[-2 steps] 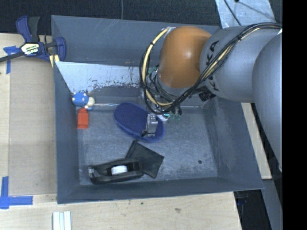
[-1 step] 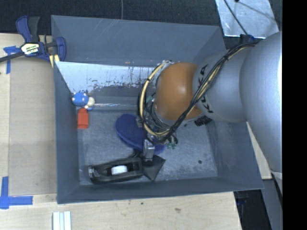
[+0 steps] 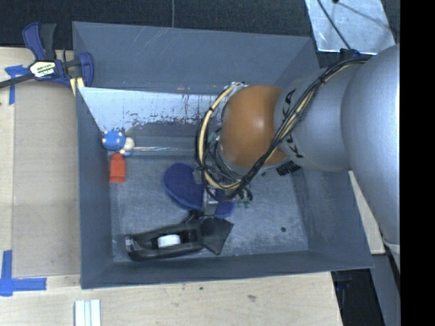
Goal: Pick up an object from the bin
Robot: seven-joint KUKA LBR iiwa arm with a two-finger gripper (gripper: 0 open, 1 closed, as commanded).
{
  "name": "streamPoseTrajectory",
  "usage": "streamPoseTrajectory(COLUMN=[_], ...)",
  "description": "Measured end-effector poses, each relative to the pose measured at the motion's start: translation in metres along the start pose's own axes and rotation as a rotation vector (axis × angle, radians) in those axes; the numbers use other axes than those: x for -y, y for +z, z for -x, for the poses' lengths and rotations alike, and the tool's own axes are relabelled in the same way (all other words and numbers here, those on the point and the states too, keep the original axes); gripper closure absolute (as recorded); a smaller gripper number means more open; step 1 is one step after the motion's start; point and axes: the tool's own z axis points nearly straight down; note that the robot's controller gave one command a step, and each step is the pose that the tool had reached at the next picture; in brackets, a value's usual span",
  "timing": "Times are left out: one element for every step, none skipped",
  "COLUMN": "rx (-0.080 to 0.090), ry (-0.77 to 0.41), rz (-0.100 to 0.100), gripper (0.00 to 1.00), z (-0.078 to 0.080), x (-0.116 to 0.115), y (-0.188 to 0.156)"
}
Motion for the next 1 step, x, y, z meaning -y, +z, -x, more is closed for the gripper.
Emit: streamPoseTrajectory(rx=[-0.009], ry=[0.018], rz=[0.000], gripper=[1.00], z=[0.0357], x=[-0.0014], y=[-0.1245])
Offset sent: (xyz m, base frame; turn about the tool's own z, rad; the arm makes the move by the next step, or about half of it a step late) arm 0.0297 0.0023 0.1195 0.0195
